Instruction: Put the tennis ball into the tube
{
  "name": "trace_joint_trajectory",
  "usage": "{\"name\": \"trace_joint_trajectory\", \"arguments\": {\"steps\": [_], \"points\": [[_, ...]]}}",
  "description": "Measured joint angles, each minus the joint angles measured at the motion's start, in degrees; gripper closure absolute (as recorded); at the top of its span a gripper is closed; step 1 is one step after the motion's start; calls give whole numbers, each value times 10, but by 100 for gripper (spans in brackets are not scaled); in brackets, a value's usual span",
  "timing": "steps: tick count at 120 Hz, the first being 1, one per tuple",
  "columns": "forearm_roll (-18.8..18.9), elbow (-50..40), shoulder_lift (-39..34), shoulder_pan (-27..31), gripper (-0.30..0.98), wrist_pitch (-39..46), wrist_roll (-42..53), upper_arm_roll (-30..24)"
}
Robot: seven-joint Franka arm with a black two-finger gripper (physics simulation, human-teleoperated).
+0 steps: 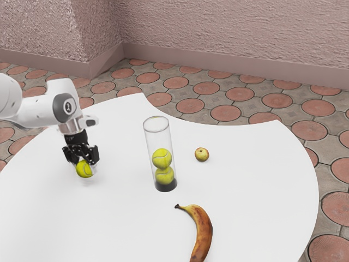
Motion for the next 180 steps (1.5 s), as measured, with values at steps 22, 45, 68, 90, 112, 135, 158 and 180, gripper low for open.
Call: {"name": "trace_joint_trajectory", "arguments": {"steps": [22,45,68,90,112,135,158,180], "points": [[7,-15,-135,-6,29,-12,-5,-64],[22,61,-159,-20,28,-18,-8,-132],[59,112,-155,-28,28,-22,-15,-200],[70,120,-147,-32,28,-23,-27,-230],[73,118,-147,-37,28,-24,-37,-244],[76,131,-111,-39,28,-25,-45,-237],[96,145,-99,-43,14,-25,-49,-235],[101,146,-105,-43,6,-26,-50,-239]]}}
